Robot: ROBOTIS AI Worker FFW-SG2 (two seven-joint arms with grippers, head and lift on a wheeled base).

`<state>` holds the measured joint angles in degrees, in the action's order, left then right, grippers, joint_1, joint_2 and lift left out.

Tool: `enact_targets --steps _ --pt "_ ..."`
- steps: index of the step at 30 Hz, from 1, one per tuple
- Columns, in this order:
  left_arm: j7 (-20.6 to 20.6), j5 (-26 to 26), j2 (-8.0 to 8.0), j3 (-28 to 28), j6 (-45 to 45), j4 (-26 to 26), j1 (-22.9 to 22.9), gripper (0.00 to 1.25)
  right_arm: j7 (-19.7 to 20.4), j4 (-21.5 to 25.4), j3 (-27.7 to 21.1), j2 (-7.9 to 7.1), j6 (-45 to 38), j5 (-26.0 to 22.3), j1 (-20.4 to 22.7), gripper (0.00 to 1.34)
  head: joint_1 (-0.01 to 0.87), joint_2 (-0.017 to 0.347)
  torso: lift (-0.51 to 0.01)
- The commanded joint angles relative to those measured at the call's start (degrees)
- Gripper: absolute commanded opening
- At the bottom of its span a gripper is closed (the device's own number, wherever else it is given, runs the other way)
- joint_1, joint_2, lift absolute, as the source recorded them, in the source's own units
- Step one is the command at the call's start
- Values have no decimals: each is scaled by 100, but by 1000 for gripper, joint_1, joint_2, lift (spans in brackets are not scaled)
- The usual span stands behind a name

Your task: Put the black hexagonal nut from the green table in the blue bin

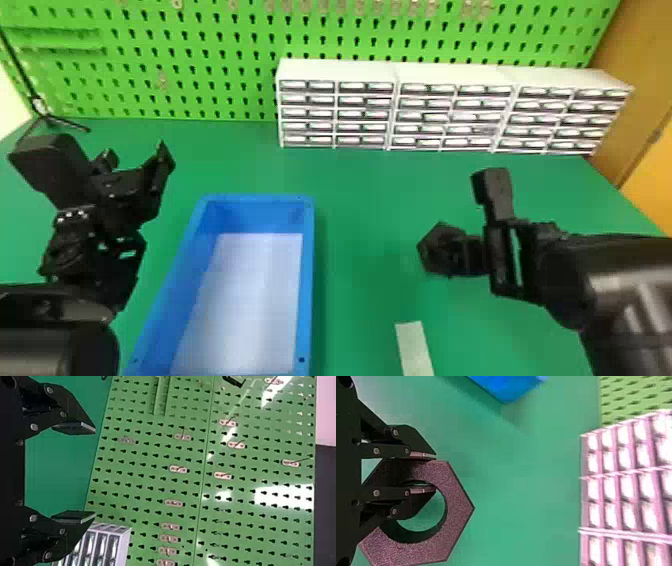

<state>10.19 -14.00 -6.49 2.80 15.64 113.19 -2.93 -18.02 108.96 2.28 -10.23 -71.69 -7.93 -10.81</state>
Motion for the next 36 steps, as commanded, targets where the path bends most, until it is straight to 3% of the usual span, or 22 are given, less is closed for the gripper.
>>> enact_targets --steps 1,2,11,20,29,36 --pt "0 -15 -1 -17 0 -34 38 755 0 -15 -264 197 788 248 0 328 692 8 -97" --pt "-8 -15 -1 -17 0 -34 47 755 0 -24 -281 250 955 310 9 328 692 8 -97" --pt "-61 -7 -1 -43 0 -105 108 755 0 -226 -70 267 2406 266 -123 328 692 8 -97" --pt "-61 2 -1 -25 0 -122 64 755 167 -507 123 584 3829 64 -114 318 692 8 -97" --pt "-61 11 -1 -25 0 -157 73 755 167 -841 1046 355 4357 -516 -457 291 692 8 -97" --pt "-61 46 -1 -8 0 -175 73 755 158 -1149 2083 100 4664 -1035 -782 291 692 8 -97"
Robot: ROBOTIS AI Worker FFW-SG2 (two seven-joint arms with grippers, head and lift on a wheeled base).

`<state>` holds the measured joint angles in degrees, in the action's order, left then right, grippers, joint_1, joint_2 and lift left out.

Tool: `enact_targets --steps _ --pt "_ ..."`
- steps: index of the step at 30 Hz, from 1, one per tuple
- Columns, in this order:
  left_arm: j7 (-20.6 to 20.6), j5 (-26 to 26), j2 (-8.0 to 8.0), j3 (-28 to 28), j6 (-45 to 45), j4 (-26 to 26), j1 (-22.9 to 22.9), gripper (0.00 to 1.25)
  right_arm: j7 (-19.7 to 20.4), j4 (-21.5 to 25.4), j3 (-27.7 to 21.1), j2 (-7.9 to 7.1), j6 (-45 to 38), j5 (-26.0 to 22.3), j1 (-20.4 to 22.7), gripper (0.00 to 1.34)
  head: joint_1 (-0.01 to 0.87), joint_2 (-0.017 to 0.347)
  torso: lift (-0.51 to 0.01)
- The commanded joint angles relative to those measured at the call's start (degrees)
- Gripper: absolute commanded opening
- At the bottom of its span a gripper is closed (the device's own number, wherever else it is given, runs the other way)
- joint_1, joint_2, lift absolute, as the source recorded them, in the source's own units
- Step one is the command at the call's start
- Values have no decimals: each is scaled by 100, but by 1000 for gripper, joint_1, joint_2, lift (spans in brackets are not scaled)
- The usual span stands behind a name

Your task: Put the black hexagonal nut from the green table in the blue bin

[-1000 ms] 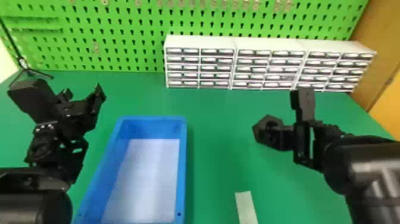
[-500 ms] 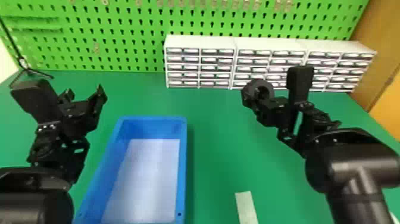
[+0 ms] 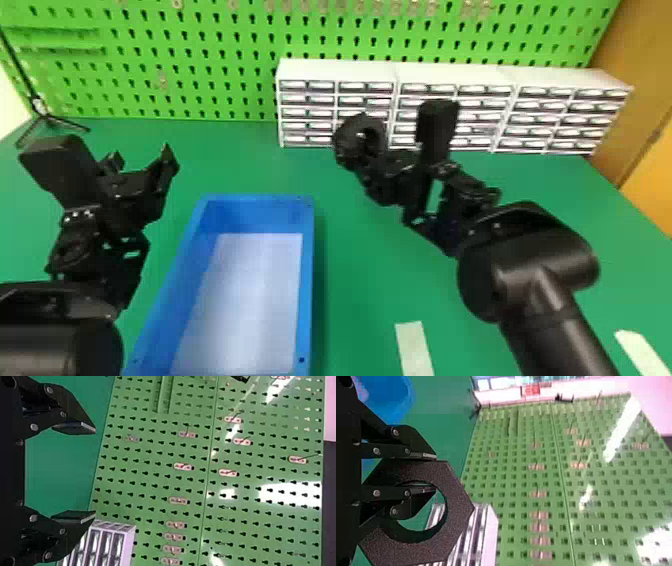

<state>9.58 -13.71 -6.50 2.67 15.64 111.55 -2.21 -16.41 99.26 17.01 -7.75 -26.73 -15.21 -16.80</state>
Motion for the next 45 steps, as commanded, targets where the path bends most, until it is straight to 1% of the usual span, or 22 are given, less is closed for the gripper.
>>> enact_targets --steps 1,5,12,24,32,34,36,37,39,41,45 --pt "0 17 0 -3 0 -11 1 755 -2 -206 751 -183 204 -360 -236 291 692 8 -97" --pt "0 26 0 -12 0 -19 27 755 -2 -329 1261 -280 300 -615 -447 291 692 8 -97" --pt "0 44 0 -12 0 -37 45 755 -64 -478 1859 -333 459 -905 -667 291 692 8 -97" --pt "0 53 0 -30 0 -55 54 755 -196 -654 2500 -447 784 -1230 -957 291 692 8 -97" --pt "0 44 -9 -38 0 -63 62 755 -205 -663 2535 -447 784 -1274 -957 298 692 8 -97" --pt "0 35 -9 -38 0 -63 62 755 -205 -663 2509 -447 757 -1292 -939 388 692 8 -97" --pt "0 35 -9 -47 0 -63 62 755 -205 -671 2491 -447 705 -1309 -930 561 692 8 -97" --pt "0 35 -18 -47 0 -63 62 755 -205 -671 2474 -447 705 -1318 -922 672 692 8 -97" --pt "0 35 -18 -56 0 -63 62 755 -205 -671 2448 -447 661 -1318 -913 784 692 8 -97" --pt "0 26 -18 -65 0 -63 62 755 -205 -671 2439 -447 608 -1318 -904 815 692 8 -97" --pt "0 26 -18 -65 0 -63 71 755 -205 -671 2439 -447 547 -1318 -904 819 692 8 -97"
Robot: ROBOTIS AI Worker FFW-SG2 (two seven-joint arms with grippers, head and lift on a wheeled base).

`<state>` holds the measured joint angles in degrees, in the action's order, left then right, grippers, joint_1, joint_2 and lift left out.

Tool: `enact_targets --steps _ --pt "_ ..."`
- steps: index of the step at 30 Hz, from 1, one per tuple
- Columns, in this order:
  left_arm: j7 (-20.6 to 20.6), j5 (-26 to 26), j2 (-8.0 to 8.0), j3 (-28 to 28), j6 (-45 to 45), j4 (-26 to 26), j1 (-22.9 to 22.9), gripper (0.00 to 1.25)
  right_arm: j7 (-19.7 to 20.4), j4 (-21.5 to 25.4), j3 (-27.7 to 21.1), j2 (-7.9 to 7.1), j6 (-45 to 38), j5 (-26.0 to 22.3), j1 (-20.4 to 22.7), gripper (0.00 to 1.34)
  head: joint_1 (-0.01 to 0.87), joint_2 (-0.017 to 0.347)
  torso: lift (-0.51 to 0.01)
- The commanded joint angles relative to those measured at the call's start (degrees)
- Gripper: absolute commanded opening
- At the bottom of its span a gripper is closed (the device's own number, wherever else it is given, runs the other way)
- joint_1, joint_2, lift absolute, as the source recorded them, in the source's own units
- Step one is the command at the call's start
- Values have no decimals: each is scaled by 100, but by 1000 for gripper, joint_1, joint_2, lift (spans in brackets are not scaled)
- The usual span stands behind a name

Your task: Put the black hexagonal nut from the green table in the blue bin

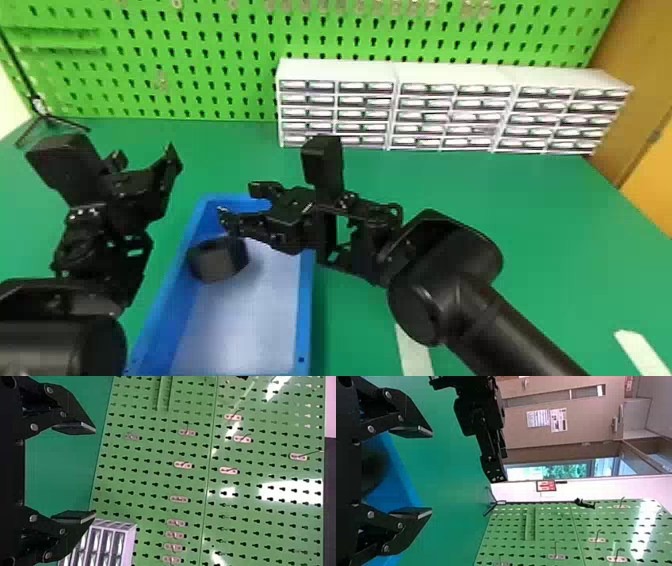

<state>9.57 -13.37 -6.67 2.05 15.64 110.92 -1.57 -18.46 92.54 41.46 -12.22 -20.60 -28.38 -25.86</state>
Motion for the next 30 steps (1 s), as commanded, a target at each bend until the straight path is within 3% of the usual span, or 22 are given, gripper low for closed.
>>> enact_targets --steps 1,16,30 --pt "1 -8 -10 -3 0 0 7 755 0 1 -6 0 -75 0 2 819 692 8 -97" --pt "1 -34 -19 -12 0 0 7 755 0 -8 -200 35 -93 43 73 821 692 8 -97" --pt "-8 -52 -19 50 0 0 -45 755 -35 71 -1201 176 -93 580 512 821 692 8 -97"
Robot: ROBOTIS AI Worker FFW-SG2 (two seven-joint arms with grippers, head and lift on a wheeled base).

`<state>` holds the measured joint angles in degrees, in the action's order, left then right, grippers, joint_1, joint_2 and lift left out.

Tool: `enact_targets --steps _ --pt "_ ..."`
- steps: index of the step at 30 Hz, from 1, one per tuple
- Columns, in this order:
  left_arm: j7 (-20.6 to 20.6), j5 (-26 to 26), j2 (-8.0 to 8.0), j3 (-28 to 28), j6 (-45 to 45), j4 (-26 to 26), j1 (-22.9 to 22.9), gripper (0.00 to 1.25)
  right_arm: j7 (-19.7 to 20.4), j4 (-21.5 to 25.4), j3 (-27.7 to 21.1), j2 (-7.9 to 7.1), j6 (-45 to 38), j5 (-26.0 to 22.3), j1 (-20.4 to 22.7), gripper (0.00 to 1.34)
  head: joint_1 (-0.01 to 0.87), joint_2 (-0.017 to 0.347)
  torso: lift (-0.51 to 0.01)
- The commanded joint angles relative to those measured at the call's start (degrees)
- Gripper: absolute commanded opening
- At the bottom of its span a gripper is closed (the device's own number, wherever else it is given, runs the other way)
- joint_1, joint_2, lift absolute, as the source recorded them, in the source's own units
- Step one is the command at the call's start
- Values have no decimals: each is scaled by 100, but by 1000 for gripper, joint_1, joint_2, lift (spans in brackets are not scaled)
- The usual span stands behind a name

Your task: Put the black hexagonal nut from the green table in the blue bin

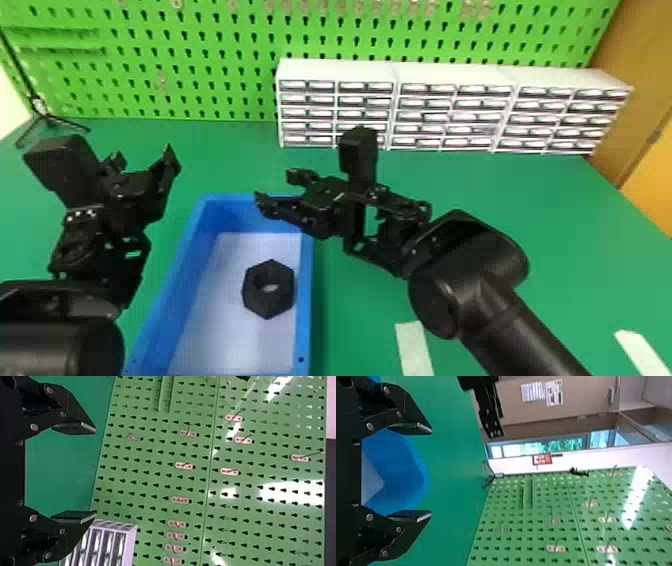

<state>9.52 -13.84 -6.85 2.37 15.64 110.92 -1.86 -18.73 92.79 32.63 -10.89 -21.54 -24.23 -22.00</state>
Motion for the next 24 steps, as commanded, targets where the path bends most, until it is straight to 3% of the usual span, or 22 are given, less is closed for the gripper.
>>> enact_targets --steps 1,24 --pt "-3 -4 0 18 0 0 -16 755 -8 72 -433 52 1 226 170 821 692 8 -97" --pt "6 -22 0 141 0 0 -34 755 -17 573 -2920 526 10 1166 1260 821 692 8 -97"
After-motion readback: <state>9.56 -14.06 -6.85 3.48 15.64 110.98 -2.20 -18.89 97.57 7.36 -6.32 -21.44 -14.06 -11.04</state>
